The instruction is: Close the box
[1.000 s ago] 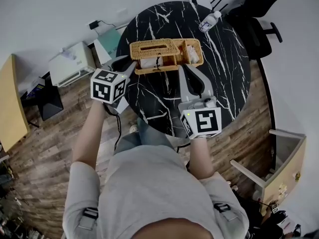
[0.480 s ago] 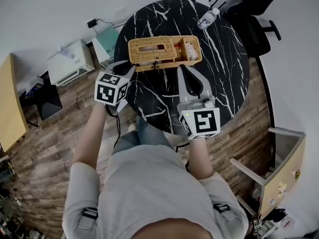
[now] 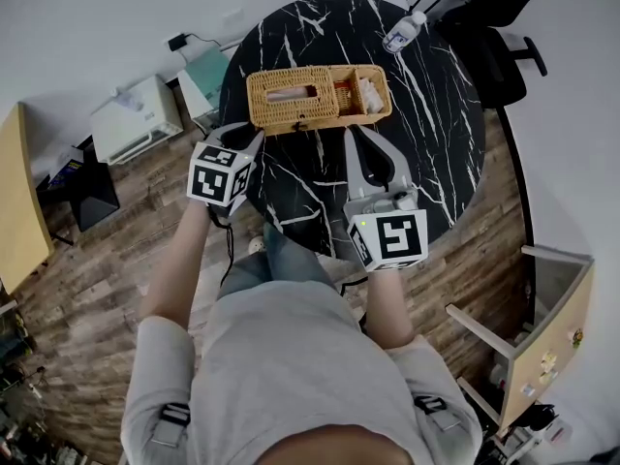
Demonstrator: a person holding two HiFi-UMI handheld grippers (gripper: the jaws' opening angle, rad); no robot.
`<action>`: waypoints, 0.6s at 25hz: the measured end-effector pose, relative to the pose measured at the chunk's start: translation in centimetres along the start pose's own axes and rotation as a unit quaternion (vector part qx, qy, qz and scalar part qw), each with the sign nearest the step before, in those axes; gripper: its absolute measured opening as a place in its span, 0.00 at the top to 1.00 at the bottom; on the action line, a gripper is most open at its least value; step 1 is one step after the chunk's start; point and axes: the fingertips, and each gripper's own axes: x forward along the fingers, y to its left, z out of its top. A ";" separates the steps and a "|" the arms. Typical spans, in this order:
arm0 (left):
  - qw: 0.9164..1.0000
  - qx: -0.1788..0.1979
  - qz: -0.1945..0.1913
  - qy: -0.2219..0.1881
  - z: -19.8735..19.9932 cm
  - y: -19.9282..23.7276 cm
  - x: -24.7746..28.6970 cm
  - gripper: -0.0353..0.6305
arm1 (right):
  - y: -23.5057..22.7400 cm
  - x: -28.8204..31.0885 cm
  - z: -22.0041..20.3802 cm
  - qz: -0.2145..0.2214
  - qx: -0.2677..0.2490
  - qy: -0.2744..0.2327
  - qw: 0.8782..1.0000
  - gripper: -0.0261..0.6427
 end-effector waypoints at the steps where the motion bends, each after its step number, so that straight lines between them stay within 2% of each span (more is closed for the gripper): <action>1: 1.000 -0.003 0.001 0.001 -0.1 0.0 0.1 0.73 | 0.0 0.0 -0.1 0.000 0.000 0.000 1.000 0.95; 11: 1.000 -0.019 0.010 0.007 -1.1 0.2 0.2 0.73 | -0.2 -0.7 -0.4 -0.004 0.003 0.002 1.000 0.95; 15: 1.000 -0.014 0.018 -0.010 -0.6 0.1 -0.5 0.74 | -0.1 -1.1 -0.2 -0.006 0.003 -0.001 1.000 0.95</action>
